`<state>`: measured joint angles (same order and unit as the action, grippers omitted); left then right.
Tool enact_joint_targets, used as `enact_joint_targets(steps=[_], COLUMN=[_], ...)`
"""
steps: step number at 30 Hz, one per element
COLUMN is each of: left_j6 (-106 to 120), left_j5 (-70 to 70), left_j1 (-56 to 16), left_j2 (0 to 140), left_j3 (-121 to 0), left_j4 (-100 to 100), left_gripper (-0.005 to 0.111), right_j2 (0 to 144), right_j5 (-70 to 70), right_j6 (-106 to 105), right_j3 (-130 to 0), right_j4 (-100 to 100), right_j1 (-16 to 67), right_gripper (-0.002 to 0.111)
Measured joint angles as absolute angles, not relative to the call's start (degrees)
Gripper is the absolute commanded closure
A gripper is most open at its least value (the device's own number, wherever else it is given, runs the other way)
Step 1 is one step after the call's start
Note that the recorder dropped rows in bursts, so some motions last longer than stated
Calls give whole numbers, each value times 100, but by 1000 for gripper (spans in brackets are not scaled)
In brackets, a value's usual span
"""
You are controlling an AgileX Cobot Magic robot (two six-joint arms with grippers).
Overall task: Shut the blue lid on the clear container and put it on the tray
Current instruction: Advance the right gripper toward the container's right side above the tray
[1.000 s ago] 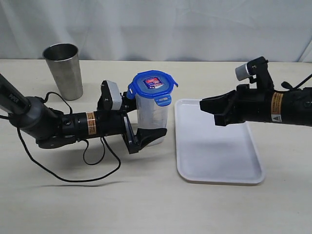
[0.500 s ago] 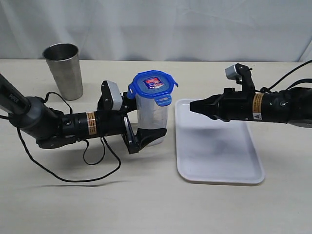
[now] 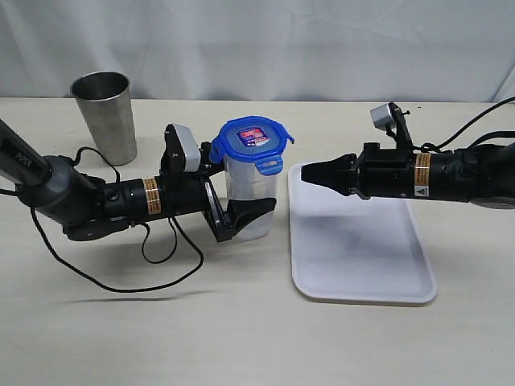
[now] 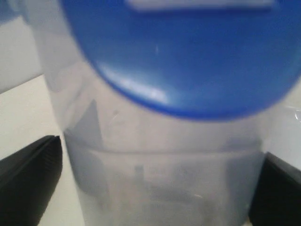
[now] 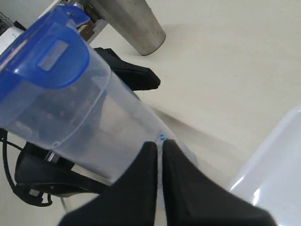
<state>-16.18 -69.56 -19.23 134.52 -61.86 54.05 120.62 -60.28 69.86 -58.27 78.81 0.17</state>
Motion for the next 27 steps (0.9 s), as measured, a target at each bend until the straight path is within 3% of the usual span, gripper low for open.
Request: enact_joint_targets(steps=[27], left_j6=[-1639], left_j5=[-6956], left_j1=[-2065], left_j2=[13452], left_j3=[-6292], left_j4=[5558], left_gripper=[16], right_j2=[12062], right_j5=[-5822], right_j6=[7115], right_j3=[-5827], right_j4=[7822], right_j1=[475], right_gripper=[104])
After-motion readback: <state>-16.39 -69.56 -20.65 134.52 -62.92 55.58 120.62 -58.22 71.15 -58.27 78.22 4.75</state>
